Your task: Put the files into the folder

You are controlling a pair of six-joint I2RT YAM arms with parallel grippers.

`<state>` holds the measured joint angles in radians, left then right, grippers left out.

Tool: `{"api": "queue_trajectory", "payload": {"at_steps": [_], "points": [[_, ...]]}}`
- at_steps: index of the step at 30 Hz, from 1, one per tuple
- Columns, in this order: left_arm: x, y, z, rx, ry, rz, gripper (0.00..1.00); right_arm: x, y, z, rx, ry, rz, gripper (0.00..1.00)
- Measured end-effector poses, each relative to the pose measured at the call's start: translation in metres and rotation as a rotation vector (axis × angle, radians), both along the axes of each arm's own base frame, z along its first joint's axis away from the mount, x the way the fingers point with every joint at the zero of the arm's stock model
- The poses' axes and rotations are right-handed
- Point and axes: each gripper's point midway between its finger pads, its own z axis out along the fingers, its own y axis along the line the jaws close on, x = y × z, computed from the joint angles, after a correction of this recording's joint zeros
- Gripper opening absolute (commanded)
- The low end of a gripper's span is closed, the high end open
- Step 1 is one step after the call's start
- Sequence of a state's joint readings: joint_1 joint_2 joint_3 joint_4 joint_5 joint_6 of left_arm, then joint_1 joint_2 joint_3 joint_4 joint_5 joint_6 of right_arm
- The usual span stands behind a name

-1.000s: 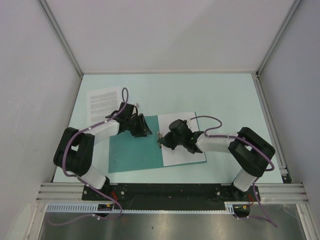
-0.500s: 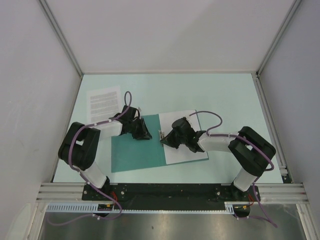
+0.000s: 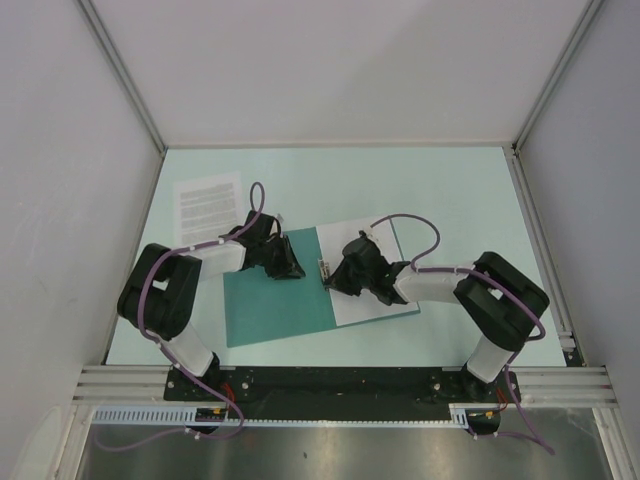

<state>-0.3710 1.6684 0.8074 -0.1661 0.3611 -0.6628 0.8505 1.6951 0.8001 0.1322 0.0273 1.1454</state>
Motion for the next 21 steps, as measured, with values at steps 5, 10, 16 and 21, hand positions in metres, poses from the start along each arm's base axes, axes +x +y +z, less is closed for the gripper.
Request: {"api": "queue_trajectory", "payload": {"at_steps": [5,10,16,21], "points": [[0.000,0.000,0.000,0.001,-0.001,0.001,0.28,0.001,-0.001,-0.007,-0.047,-0.037,0.043,0.00],[0.001,0.001,0.000,0.006,-0.004,0.004,0.28,0.003,0.002,-0.010,-0.076,-0.074,0.081,0.00],[0.005,0.003,0.000,0.023,-0.020,0.007,0.28,0.011,0.004,-0.010,-0.095,-0.113,0.087,0.00],[0.009,0.005,0.001,0.038,-0.030,0.011,0.28,0.016,0.005,-0.011,-0.108,-0.137,0.089,0.00]]}}
